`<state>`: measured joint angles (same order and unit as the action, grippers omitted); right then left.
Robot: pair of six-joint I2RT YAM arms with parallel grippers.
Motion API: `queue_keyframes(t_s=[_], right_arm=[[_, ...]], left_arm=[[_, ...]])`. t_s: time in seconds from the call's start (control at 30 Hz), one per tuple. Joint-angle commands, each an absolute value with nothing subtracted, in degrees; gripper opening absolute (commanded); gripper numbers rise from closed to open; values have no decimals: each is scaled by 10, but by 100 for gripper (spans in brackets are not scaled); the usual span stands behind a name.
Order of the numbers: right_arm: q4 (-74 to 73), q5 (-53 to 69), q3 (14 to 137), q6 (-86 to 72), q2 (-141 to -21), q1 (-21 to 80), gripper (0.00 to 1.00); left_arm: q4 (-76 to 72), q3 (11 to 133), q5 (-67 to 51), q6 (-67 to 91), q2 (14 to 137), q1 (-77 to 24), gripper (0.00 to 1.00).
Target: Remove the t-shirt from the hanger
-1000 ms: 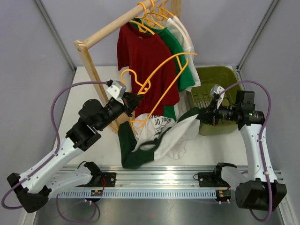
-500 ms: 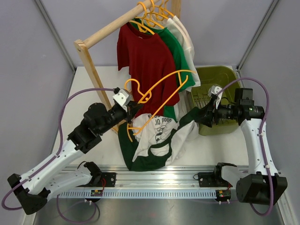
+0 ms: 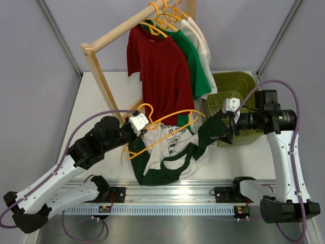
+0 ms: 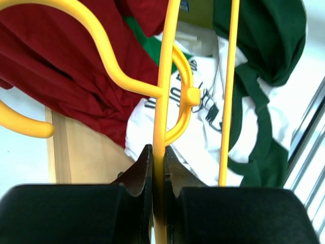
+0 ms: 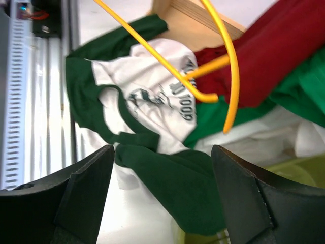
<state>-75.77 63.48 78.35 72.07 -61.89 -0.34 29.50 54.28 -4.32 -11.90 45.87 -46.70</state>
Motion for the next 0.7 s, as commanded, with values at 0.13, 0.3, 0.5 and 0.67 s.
queue_keyframes(t_s=[0.13, 0.3, 0.5, 0.67], right_arm=[[-743, 614, 806, 501, -625, 102, 85], [-687, 556, 823, 430, -669, 196, 87], [-703, 524, 829, 436, -726, 244, 81], [-677, 497, 802, 438, -723, 251, 80]], left_arm=[[280, 555, -4, -250, 489, -535, 0], [273, 570, 32, -298, 522, -585, 0], [247, 576, 44, -313, 527, -599, 0], [234, 567, 33, -316, 514, -600, 0]])
